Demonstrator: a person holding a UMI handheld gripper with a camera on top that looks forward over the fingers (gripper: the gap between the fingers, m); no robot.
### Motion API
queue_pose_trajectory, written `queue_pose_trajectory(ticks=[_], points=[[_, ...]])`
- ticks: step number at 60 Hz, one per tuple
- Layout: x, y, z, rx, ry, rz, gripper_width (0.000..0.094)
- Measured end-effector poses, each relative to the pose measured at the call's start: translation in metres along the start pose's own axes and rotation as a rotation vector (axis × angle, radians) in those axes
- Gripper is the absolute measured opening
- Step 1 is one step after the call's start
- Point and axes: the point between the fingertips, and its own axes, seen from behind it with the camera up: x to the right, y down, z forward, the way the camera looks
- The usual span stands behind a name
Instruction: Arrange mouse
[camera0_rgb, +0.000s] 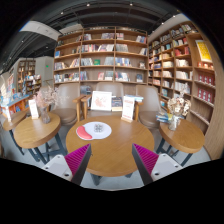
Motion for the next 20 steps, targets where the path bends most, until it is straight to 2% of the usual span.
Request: queue_pose_trajectory(ticks=[20], points=[[0.013, 0.007, -0.033, 0.021, 0.001, 0.015, 0.0857]])
